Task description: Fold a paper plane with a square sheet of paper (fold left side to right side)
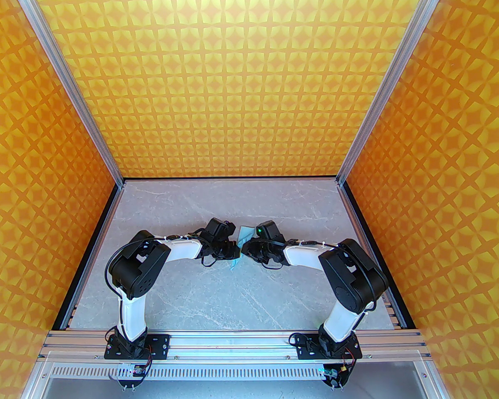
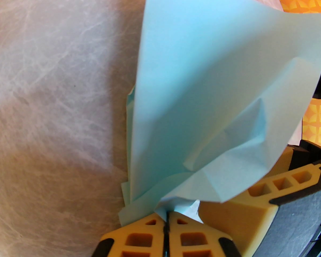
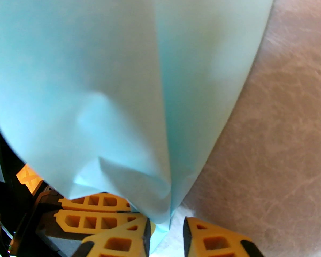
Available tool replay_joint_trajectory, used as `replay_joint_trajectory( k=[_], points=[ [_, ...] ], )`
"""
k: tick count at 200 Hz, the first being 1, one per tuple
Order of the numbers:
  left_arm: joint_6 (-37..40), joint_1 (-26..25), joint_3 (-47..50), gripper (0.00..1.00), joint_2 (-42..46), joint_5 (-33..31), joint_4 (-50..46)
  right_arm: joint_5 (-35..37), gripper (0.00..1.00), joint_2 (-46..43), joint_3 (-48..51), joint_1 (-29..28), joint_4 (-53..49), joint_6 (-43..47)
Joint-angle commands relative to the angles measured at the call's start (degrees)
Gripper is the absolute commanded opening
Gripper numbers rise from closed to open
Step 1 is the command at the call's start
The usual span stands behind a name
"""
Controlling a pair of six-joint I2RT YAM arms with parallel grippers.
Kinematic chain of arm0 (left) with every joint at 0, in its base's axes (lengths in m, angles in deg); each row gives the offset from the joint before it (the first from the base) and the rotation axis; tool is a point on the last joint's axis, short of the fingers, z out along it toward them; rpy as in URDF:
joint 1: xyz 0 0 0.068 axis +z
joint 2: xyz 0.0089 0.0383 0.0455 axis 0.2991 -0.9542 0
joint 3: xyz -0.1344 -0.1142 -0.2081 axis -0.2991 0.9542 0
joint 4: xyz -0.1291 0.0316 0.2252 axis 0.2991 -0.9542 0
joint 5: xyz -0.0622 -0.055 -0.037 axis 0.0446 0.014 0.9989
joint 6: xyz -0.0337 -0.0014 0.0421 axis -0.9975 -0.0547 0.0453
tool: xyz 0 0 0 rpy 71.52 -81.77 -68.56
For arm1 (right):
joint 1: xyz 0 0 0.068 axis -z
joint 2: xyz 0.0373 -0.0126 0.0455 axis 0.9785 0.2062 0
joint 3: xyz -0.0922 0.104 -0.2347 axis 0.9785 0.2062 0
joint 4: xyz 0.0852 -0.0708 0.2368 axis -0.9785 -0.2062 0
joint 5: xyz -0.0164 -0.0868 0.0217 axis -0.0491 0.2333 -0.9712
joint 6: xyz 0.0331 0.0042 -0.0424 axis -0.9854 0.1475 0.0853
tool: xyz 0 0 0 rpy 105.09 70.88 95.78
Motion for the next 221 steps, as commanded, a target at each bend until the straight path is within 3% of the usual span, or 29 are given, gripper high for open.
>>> replay_joint_trajectory(
  k=[1, 38, 65, 161, 207, 221],
  points=[
    [1.15, 0.45, -1.01, 0.11, 0.79, 0.04, -1.66, 0.51, 0.25, 1.52, -2.50, -0.34, -0.68, 1.46],
    [1.85, 0.47, -1.51, 0.34, 3.62, 0.03, -3.66, 0.93, 0.24, 3.24, -3.84, -0.34, -1.27, 1.91],
    [3.11, 0.46, -1.55, 0.42, 6.25, -0.09, -5.86, 1.10, 0.24, 3.69, -4.21, -0.35, -1.25, 2.03],
    [6.73, 1.87, 0.43, 0.44, 10.74, -0.78, -8.51, 0.57, 0.25, 3.87, -4.27, -0.34, -0.80, 2.33],
    [13.73, 5.41, -3.18, 0.37, 7.84, 0.30, -11.84, 0.44, 0.25, 3.29, -4.47, -0.34, -1.52, 2.76],
    [15.17, 5.82, -4.90, 0.29, 5.39, 0.57, -13.15, 0.79, 0.25, 3.57, -4.75, -0.34, -1.86, 2.93]
  ],
)
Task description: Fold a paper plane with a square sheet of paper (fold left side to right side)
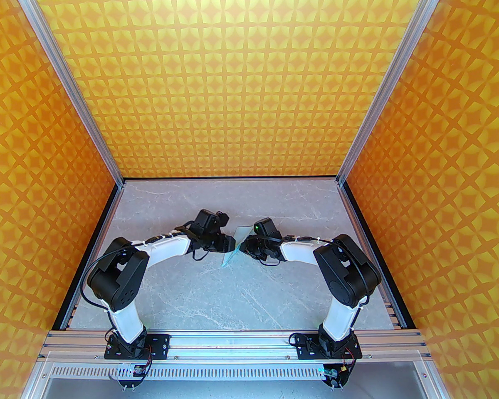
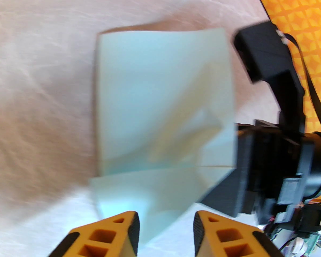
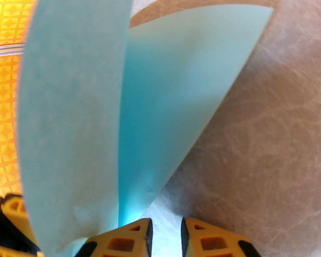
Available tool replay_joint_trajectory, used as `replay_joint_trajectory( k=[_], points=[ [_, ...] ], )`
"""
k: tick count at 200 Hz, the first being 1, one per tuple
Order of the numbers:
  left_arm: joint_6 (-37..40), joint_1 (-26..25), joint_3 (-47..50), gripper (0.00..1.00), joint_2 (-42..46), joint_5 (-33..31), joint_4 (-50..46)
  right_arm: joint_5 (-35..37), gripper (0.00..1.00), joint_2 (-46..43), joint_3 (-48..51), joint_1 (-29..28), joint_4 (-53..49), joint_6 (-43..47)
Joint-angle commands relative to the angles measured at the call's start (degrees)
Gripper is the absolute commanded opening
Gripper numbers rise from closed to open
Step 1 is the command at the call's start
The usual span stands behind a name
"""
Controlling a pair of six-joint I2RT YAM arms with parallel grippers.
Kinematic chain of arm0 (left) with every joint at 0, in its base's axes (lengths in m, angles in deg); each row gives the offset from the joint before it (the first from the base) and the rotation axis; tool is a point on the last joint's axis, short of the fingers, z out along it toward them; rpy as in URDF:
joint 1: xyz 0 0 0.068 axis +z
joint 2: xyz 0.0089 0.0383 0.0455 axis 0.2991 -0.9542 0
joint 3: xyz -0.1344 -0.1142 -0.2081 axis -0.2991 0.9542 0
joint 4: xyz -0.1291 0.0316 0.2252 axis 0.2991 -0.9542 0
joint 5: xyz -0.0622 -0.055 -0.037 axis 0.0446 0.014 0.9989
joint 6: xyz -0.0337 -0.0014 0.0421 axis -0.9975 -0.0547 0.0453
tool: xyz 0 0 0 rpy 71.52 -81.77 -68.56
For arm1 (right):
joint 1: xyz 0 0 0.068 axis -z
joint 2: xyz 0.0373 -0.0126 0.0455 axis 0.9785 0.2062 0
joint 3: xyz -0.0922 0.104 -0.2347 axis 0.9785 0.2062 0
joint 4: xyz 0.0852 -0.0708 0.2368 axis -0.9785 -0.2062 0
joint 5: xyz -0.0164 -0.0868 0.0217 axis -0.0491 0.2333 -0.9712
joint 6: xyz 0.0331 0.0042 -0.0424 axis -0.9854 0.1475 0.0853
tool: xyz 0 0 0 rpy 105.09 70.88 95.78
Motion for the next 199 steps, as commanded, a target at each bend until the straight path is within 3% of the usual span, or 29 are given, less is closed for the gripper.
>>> replay_joint_trajectory(
  k=[1, 23, 97, 150, 199],
  points=[
    [5.55, 1.03, -3.76, 0.29, -3.57, 1.55, -3.67, 0.37, 0.25, 0.34, -1.48, -0.38, -0.83, 1.46],
    [5.73, 1.15, -4.25, 0.23, -6.30, 1.60, -3.71, 0.57, 0.25, 1.52, -2.74, -0.38, -1.57, 1.93],
    [-1.61, -1.68, 0.73, 0.23, -4.82, 2.00, 0.76, 1.10, 0.24, 3.66, -7.27, 0.13, -5.54, 4.55],
    [-10.89, -5.12, 3.41, 0.23, -3.80, 1.96, 7.84, 0.03, 0.22, 5.13, -7.99, 1.71, -6.57, 6.46],
    [-7.24, -3.45, 0.94, 0.24, -1.36, -1.07, 2.06, -1.36, 0.22, 5.99, -8.00, 2.32, -6.33, 7.66]
  ],
)
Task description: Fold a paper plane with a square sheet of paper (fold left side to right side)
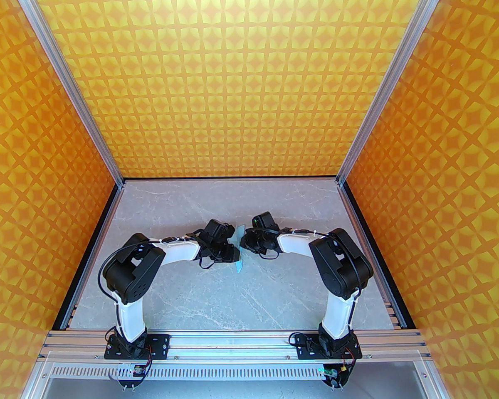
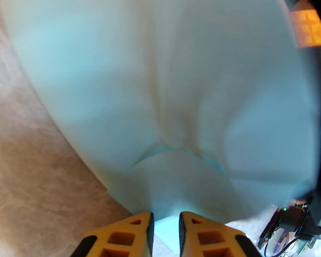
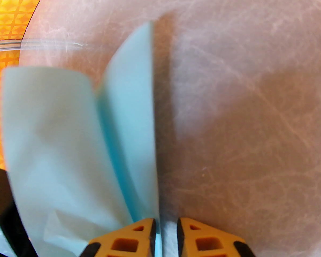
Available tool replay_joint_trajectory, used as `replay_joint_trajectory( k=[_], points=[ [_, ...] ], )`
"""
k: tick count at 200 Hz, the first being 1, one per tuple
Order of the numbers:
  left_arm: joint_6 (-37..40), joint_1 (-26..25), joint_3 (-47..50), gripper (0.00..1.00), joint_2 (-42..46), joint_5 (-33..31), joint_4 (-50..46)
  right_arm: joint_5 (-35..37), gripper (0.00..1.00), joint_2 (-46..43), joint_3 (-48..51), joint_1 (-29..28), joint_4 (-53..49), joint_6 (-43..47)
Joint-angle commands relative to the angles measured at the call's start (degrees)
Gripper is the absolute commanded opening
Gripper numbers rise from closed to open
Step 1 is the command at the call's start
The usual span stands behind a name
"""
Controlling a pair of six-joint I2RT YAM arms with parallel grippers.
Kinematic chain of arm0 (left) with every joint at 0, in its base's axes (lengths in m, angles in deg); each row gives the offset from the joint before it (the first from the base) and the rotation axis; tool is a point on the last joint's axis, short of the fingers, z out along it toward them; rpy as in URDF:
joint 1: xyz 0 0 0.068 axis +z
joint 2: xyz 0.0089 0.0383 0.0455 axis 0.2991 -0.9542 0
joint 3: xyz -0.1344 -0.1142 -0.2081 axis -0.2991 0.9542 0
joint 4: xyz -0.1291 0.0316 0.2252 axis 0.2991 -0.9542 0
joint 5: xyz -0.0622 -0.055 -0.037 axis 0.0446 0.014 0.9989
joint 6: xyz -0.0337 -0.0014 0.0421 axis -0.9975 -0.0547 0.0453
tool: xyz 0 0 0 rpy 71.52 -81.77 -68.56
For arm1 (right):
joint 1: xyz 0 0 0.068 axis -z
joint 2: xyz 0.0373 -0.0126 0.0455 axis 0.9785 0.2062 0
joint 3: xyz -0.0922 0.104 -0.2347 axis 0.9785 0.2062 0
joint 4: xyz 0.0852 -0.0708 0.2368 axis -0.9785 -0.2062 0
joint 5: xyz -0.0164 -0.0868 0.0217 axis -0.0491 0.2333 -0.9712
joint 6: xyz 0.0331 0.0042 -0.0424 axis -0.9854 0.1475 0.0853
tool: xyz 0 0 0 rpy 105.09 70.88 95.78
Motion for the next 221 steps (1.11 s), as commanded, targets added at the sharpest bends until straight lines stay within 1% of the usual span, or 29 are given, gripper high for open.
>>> replay_joint_trajectory(
  k=[1, 39, 49, 63, 93, 141, 174, 221],
  points=[
    [1.20, 1.55, -1.73, 0.24, 2.87, -1.47, -2.65, -0.57, 0.22, 1.39, -0.96, 0.32, -1.17, 1.65],
    [5.94, 3.19, -5.83, 0.23, 1.58, -1.37, -6.14, -0.90, 0.21, 1.57, -0.73, 0.33, -0.87, 1.57],
    [6.92, 3.24, -7.04, 0.20, 0.46, -0.86, -6.66, -0.91, 0.21, 1.64, -0.60, 0.33, -0.85, 1.56],
    [7.62, 3.36, -8.10, 0.20, -1.17, -0.16, -6.62, -1.20, 0.21, 1.60, -0.70, 0.33, -0.82, 1.47],
    [8.65, 3.46, -9.36, 0.14, -3.39, 1.54, -5.89, -1.62, 0.21, 1.60, -0.73, 0.33, -0.88, 1.56],
    [9.63, 3.42, -11.13, 0.14, -7.03, 2.56, -5.96, -1.66, 0.21, 1.97, -0.74, 0.31, -0.90, 1.65],
    [8.95, 3.46, -11.41, 0.15, -8.86, 2.55, -4.84, -1.33, 0.21, 1.71, -0.40, 0.29, -0.98, 1.75],
    [7.62, 3.45, -11.27, 0.16, -10.69, 2.57, -4.00, 0.60, 0.25, -1.47, 1.55, 0.33, -1.59, 1.83]
  ],
)
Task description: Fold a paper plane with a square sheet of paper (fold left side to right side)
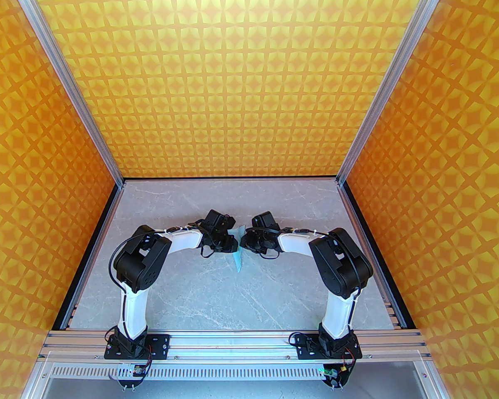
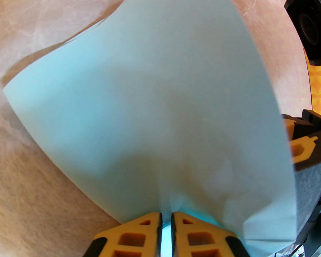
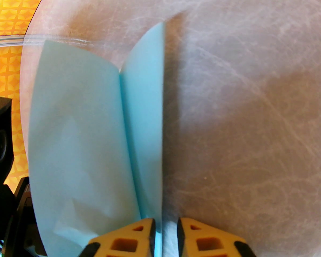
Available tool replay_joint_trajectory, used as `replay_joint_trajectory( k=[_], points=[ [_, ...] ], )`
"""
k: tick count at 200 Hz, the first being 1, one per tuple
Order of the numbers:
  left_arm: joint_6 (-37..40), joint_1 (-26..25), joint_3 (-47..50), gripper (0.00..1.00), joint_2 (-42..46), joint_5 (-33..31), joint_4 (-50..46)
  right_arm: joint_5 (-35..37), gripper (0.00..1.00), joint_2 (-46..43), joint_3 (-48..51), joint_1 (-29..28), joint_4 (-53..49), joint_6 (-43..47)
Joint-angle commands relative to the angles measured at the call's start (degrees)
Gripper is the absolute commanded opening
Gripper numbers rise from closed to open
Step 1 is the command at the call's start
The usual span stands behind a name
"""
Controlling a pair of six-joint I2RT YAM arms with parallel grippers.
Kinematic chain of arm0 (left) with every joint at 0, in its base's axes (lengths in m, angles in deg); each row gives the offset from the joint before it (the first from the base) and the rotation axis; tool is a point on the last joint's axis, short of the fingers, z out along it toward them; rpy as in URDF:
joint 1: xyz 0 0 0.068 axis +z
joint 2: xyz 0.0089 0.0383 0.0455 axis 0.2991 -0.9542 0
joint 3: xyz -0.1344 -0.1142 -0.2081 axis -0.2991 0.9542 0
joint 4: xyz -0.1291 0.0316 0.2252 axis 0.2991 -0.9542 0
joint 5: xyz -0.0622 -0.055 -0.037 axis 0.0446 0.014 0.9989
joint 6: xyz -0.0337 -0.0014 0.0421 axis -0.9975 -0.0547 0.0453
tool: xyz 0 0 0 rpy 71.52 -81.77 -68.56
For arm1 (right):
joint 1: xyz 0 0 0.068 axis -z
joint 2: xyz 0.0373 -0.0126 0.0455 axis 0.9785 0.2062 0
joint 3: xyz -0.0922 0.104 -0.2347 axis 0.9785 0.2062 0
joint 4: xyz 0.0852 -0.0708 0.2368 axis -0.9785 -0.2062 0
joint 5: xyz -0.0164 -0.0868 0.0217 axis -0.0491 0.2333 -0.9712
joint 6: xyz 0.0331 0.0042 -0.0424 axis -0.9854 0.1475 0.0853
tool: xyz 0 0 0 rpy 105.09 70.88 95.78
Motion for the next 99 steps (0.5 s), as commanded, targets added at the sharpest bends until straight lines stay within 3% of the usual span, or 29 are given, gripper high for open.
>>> replay_joint_trajectory(
  k=[1, 43, 99],
  points=[
    [-0.38, 0.13, -1.10, 0.16, -2.13, 0.81, 0.67, 1.89, 0.26, -1.69, 1.62, 0.05, -1.72, 0.82],
    [-1.36, 0.14, -0.72, 0.15, -3.24, 0.27, 1.15, 4.90, 0.27, -7.43, 5.95, 0.04, -1.57, 0.51],
    [-2.27, -0.08, -0.73, 0.15, -4.12, -0.37, 1.12, -2.87, 0.18, -11.64, 11.71, -0.14, 6.66, -2.13]
  ],
)
